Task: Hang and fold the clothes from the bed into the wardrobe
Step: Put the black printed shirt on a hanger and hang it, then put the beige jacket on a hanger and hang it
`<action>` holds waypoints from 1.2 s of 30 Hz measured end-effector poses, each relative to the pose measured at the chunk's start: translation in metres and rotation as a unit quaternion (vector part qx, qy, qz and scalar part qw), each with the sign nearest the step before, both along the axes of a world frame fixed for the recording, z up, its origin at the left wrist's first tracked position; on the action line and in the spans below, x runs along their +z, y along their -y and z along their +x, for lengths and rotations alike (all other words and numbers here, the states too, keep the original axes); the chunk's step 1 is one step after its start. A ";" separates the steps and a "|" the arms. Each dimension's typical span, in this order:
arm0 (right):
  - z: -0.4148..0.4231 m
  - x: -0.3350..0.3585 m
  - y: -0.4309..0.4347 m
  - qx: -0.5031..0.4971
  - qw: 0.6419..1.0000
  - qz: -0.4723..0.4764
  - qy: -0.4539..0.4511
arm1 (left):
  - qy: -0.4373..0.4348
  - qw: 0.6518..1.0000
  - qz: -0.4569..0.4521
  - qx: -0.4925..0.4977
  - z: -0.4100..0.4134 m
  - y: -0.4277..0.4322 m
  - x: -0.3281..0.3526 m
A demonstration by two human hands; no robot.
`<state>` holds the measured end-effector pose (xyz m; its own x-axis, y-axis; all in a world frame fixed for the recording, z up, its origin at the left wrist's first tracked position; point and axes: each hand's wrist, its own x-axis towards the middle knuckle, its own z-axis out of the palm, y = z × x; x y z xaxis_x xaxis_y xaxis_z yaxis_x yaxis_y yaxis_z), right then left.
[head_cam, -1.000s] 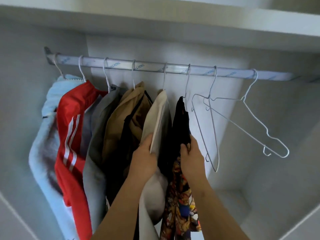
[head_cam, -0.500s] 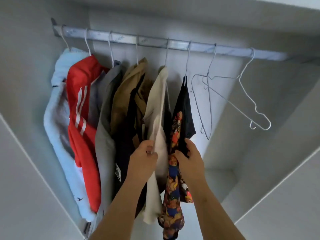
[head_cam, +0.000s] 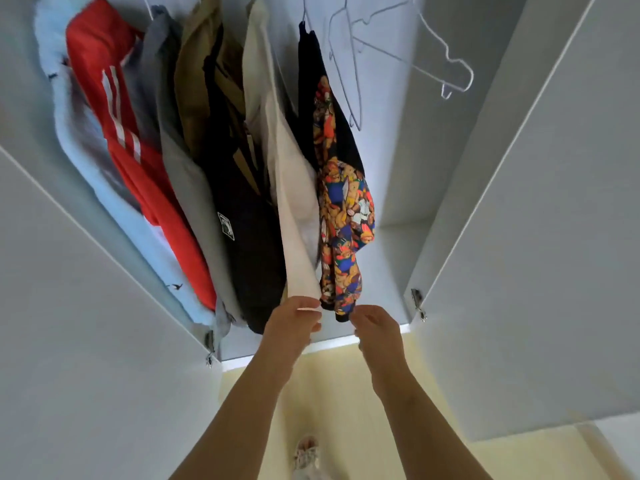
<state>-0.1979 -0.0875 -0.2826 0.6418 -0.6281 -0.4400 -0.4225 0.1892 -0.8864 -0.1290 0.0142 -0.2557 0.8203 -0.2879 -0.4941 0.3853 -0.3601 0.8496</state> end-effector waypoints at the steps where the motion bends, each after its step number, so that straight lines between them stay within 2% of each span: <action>1: -0.017 -0.007 -0.005 -0.003 1.000 -0.004 -0.016 | -0.009 1.000 0.006 -0.013 -0.011 -0.003 -0.006; 4: -0.059 -0.024 -0.017 -0.010 0.997 -0.039 -0.058 | -0.030 0.997 0.029 -0.062 -0.040 -0.010 -0.021; 7: -0.095 -0.031 -0.034 -0.068 0.995 -0.029 -0.071 | -0.055 0.991 0.039 -0.113 -0.061 -0.019 -0.033; 12: -0.152 -0.042 -0.084 -0.195 0.978 0.061 -0.041 | -0.078 0.972 0.038 -0.219 -0.103 -0.052 -0.043; 17: -0.225 -0.055 -0.135 -0.303 0.939 0.160 -0.040 | -0.084 0.944 0.072 -0.310 -0.162 -0.082 -0.055; 26: -0.408 -0.041 -0.170 -0.525 0.836 0.158 0.015 | -0.024 0.861 0.062 -0.503 -0.334 -0.051 -0.046; 29: -0.488 -0.036 -0.187 -0.588 0.795 0.146 0.032 | -0.018 0.820 0.049 -0.570 -0.420 -0.044 -0.044; 36: -0.682 -0.036 -0.265 -0.737 0.661 0.135 0.043 | -0.021 0.701 0.049 -0.711 -0.631 -0.069 -0.049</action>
<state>-0.8797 0.1779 -0.3183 -0.5499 -0.5054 -0.6649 0.4464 0.4950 -0.7454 -0.7604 0.0834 -0.3049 -0.2791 -0.7628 -0.5834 -0.3986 -0.4607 0.7930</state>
